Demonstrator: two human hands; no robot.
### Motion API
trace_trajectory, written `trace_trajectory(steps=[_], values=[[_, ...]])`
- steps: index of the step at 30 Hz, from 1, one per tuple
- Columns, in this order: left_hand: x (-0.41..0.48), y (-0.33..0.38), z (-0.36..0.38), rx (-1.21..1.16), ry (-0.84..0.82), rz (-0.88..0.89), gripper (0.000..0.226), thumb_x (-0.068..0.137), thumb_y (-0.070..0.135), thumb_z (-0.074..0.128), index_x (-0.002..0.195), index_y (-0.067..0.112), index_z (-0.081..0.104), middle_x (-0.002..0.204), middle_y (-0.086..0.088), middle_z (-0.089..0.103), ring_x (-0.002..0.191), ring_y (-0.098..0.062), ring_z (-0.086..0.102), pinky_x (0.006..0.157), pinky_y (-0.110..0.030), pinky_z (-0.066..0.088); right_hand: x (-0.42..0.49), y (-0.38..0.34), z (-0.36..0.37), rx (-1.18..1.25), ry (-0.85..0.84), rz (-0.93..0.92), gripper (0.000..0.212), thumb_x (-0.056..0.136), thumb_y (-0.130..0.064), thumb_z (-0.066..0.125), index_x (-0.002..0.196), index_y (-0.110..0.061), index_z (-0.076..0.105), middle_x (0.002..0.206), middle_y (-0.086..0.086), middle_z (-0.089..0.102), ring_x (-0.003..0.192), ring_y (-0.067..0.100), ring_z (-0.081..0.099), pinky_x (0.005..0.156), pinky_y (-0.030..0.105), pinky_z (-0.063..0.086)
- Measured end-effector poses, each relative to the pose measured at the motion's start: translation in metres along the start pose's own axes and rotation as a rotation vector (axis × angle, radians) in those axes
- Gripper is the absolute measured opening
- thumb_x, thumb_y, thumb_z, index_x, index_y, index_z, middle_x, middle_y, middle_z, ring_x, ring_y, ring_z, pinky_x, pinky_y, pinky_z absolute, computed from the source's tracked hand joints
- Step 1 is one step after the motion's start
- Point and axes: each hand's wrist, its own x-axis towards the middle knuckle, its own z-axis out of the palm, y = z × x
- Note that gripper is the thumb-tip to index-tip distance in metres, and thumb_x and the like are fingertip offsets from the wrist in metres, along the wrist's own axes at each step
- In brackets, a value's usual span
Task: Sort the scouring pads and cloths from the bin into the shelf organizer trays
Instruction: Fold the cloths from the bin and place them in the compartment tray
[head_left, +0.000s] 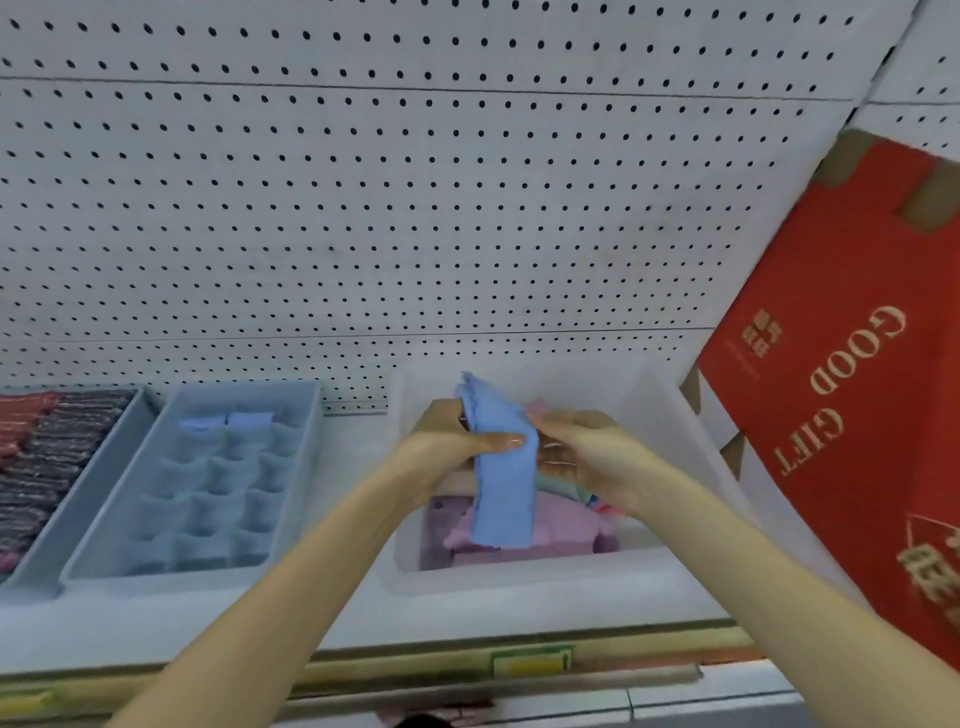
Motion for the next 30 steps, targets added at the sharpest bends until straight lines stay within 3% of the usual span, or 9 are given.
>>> trace_trajectory(steps=[7, 14, 17, 19, 22, 25, 27, 30], values=[[0.01, -0.011, 0.003, -0.006, -0.104, -0.031, 0.028, 0.082, -0.004, 0.07, 0.108, 0.006, 0.069, 0.099, -0.008, 0.075, 0.088, -0.017, 0.072, 0.075, -0.025, 0.058, 0.007, 0.01, -0.006, -0.071, 0.129, -0.068, 0.011, 0.085, -0.011, 0.069, 0.081, 0.0, 0.068, 0.079, 0.011, 0.071, 0.078, 0.022, 0.068, 0.076, 0.03, 0.058], [0.014, -0.016, 0.001, -0.003, -0.175, -0.06, 0.023, 0.092, 0.009, 0.062, 0.115, 0.009, 0.066, 0.106, -0.007, 0.074, 0.099, -0.018, 0.07, 0.085, -0.031, 0.057, 0.015, 0.016, -0.002, -0.282, 0.259, -0.202, 0.02, 0.086, -0.01, 0.069, 0.07, -0.006, 0.059, 0.069, 0.008, 0.062, 0.064, 0.015, 0.06, 0.063, 0.024, 0.054], [0.015, -0.018, -0.001, -0.014, -0.132, -0.076, 0.025, 0.095, 0.014, 0.06, 0.117, 0.006, 0.066, 0.106, -0.011, 0.073, 0.092, -0.02, 0.072, 0.074, -0.03, 0.058, 0.016, 0.019, -0.003, -0.38, 0.266, -0.265, 0.021, 0.091, -0.012, 0.062, 0.073, -0.009, 0.052, 0.068, 0.004, 0.06, 0.057, 0.007, 0.059, 0.052, 0.02, 0.049], [0.015, -0.018, -0.002, -0.019, -0.082, -0.073, 0.024, 0.094, 0.013, 0.061, 0.115, 0.003, 0.067, 0.103, -0.015, 0.073, 0.087, -0.024, 0.072, 0.07, -0.032, 0.059, 0.016, 0.019, -0.002, -0.311, 0.246, -0.215, 0.02, 0.094, -0.012, 0.059, 0.078, -0.006, 0.049, 0.068, 0.007, 0.06, 0.053, 0.008, 0.059, 0.047, 0.021, 0.046], [0.016, -0.016, -0.006, -0.009, -0.044, -0.043, 0.021, 0.093, 0.01, 0.062, 0.112, 0.005, 0.069, 0.101, -0.016, 0.074, 0.092, -0.031, 0.072, 0.081, -0.043, 0.059, 0.014, 0.015, 0.001, -0.081, 0.216, -0.093, 0.013, 0.092, -0.012, 0.062, 0.084, -0.006, 0.054, 0.075, 0.013, 0.065, 0.058, 0.018, 0.063, 0.047, 0.023, 0.048], [0.016, -0.008, -0.012, -0.059, -0.067, -0.002, 0.02, 0.094, 0.004, 0.059, 0.111, 0.003, 0.068, 0.1, -0.015, 0.074, 0.091, -0.029, 0.072, 0.075, -0.036, 0.06, 0.01, 0.006, -0.002, 0.09, 0.06, 0.0, 0.011, 0.09, -0.009, 0.063, 0.101, -0.005, 0.065, 0.094, 0.015, 0.073, 0.08, 0.026, 0.07, 0.06, 0.028, 0.055], [0.015, -0.001, -0.016, -0.104, -0.105, 0.022, 0.022, 0.093, 0.002, 0.058, 0.113, 0.0, 0.067, 0.102, -0.016, 0.073, 0.09, -0.027, 0.072, 0.072, -0.029, 0.058, 0.009, 0.0, -0.003, 0.136, -0.026, -0.014, 0.019, 0.09, -0.007, 0.06, 0.108, -0.007, 0.067, 0.103, 0.015, 0.072, 0.091, 0.026, 0.07, 0.074, 0.031, 0.058], [0.015, 0.016, -0.023, -0.124, -0.16, 0.119, 0.022, 0.092, -0.001, 0.056, 0.11, 0.001, 0.068, 0.105, -0.016, 0.072, 0.096, -0.031, 0.07, 0.08, -0.034, 0.054, 0.007, -0.017, -0.002, 0.231, -0.063, -0.142, 0.025, 0.085, -0.005, 0.06, 0.109, -0.003, 0.068, 0.102, 0.014, 0.072, 0.088, 0.025, 0.069, 0.072, 0.029, 0.056]])
